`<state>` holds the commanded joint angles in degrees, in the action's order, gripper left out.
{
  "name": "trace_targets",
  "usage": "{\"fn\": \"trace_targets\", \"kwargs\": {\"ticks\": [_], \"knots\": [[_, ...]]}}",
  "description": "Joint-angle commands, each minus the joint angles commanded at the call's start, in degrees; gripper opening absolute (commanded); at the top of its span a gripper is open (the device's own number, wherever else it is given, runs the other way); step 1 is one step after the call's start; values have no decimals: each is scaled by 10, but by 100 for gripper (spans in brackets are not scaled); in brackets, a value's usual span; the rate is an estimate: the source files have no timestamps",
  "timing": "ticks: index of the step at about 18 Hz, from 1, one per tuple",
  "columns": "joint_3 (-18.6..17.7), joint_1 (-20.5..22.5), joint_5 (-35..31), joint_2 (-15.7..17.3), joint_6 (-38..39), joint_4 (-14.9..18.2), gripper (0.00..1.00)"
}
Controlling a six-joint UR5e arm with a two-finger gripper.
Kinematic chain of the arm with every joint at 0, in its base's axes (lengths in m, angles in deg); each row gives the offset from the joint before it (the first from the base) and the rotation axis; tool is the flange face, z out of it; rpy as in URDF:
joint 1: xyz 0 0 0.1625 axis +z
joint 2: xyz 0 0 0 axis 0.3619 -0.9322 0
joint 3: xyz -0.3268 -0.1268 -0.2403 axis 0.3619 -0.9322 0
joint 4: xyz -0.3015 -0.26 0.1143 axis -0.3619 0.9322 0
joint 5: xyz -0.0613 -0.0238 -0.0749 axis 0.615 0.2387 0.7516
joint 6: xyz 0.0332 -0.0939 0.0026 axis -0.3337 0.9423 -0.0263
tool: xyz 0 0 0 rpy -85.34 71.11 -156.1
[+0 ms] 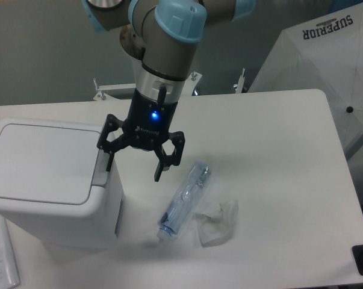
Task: Open the trash can
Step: 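Push the grey tab with the gripper to flip the lid open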
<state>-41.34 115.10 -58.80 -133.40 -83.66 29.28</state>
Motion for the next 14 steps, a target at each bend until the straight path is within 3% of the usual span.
{"fn": "trace_targets", "kwargs": {"ticks": [14], "knots": [[4, 0, 0, -6, 0, 0, 100]]}}
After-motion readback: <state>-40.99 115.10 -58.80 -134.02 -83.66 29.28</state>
